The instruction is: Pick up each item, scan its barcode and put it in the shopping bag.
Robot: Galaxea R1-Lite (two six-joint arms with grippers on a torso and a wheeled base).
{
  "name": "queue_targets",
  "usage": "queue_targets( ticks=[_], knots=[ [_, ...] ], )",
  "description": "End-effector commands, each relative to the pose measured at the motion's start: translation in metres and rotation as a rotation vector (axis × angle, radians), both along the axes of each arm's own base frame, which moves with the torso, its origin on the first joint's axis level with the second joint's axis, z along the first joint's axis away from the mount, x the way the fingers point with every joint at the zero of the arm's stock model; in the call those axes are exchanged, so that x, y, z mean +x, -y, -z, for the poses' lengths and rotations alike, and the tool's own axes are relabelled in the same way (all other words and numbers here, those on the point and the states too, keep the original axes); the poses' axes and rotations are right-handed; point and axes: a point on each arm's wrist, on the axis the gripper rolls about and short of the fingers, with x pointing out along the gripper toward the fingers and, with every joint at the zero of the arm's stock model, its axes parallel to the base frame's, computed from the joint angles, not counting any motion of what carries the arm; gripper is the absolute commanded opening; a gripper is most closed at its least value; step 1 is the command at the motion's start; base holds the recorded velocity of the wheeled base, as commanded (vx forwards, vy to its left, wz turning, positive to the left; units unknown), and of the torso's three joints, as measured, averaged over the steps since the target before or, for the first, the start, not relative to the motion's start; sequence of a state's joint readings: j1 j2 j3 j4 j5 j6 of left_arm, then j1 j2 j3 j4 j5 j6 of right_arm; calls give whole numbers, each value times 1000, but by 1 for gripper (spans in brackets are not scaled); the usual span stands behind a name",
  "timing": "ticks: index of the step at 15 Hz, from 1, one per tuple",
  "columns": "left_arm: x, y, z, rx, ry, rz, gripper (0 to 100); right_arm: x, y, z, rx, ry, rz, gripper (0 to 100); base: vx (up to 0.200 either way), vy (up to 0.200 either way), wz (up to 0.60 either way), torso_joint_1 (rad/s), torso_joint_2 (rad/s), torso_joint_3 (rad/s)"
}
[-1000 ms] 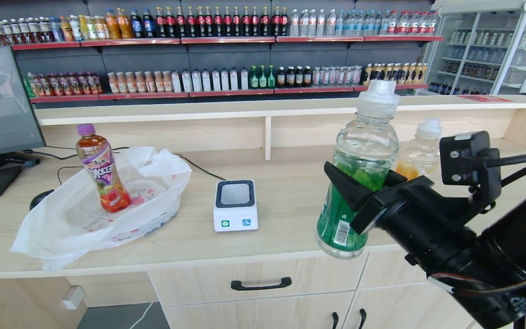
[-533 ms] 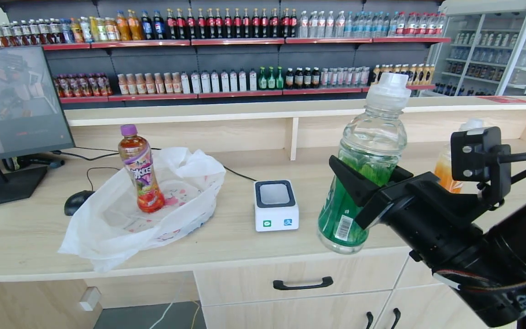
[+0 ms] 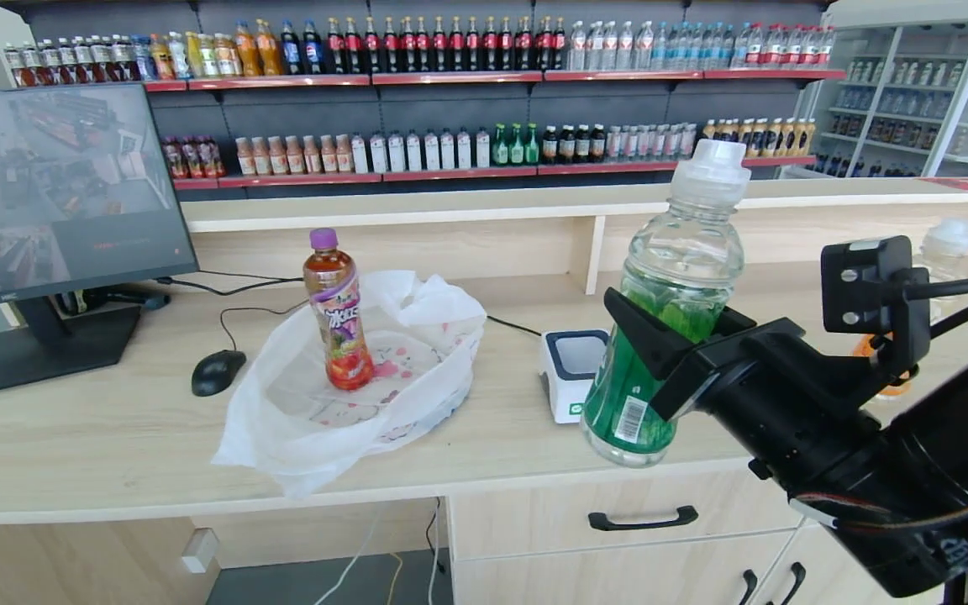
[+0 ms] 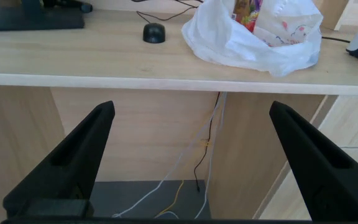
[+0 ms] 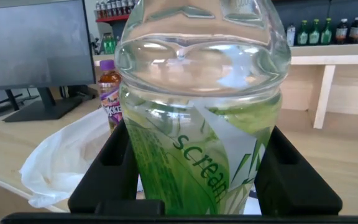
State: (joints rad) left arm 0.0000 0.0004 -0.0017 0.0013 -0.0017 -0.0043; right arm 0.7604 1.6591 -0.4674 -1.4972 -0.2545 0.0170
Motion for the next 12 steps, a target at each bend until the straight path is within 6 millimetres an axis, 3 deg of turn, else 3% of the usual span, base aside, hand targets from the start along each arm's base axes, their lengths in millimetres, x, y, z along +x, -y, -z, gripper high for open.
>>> queue_targets(
  ticks=[1,7,10,12],
  knots=[
    [0,0,0,4,0,0,100,0,0,4,-8,-13,-1,0,0,200,0,2,-2,2],
    [0,0,0,4,0,0,100,9,-8,4,-19,0,2,0,0,0,0,0,0,0],
    [0,0,0,3,0,0,100,24,-21,-2,-26,42,4,0,0,0,0,0,0,0],
    [0,0,0,4,0,0,100,29,-24,7,-61,33,3,0,0,0,0,0,0,0]
  ],
)
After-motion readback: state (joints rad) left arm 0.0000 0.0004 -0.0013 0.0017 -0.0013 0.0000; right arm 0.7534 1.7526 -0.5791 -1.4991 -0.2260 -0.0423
